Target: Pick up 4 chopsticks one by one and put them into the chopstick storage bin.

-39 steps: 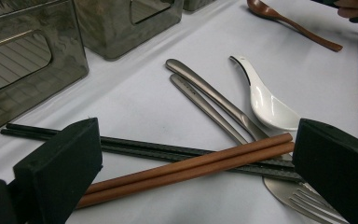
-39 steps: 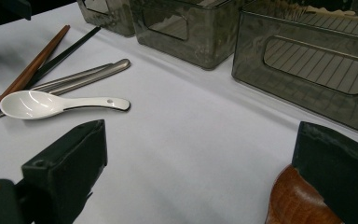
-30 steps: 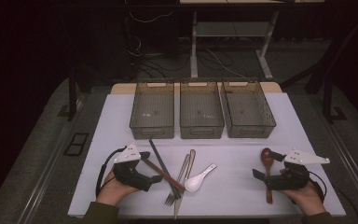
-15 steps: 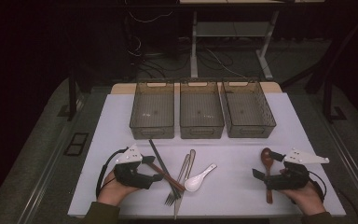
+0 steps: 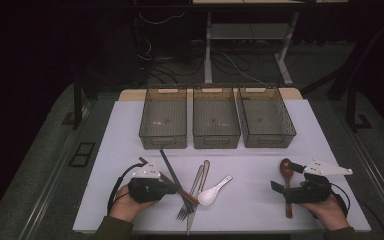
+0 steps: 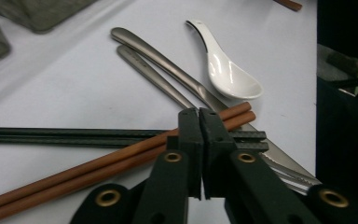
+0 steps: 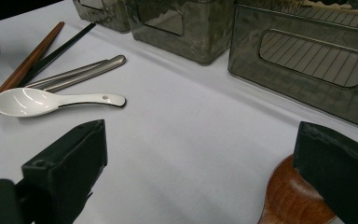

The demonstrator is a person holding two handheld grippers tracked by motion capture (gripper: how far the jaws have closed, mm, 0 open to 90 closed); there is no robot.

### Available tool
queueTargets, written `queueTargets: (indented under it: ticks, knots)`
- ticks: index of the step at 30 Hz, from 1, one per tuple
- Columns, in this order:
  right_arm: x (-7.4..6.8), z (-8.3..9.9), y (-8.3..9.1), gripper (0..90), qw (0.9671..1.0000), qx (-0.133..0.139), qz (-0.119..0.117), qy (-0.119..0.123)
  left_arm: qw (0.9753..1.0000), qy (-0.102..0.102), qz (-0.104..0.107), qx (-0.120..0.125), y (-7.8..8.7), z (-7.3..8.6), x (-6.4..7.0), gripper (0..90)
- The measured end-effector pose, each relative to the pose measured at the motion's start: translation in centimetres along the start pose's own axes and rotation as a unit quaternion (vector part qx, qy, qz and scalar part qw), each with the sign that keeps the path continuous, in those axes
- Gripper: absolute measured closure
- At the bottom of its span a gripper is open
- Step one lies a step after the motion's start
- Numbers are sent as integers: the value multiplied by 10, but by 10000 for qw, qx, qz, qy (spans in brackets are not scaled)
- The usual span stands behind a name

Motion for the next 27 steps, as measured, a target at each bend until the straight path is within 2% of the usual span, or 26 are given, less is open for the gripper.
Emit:
queueTargets:
  ticks: [4, 12, 27]
  knots:
    - [0, 0, 0, 28, 10000, -10, 0, 4, 9998, -95, 141, -131, -8, -2, 4, 889]
    - [0, 0, 0, 28, 10000, -23, 14, -7, 9989, -207, 249, -331, -21, -5, 10, 888]
    - [1, 0, 0, 28, 10000, -33, 30, 5, 9982, -259, 274, -474, -31, -8, 12, 888]
Point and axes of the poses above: each handheld gripper's, and its own axes: y roughly backward along the jaws, z roughly out of its underside, x roughly to its right, the point moved 1 cm from there along -y, roughly forward along the jaws, and after that the axes turned 11 degrees about -x, right-handed, at the moved point
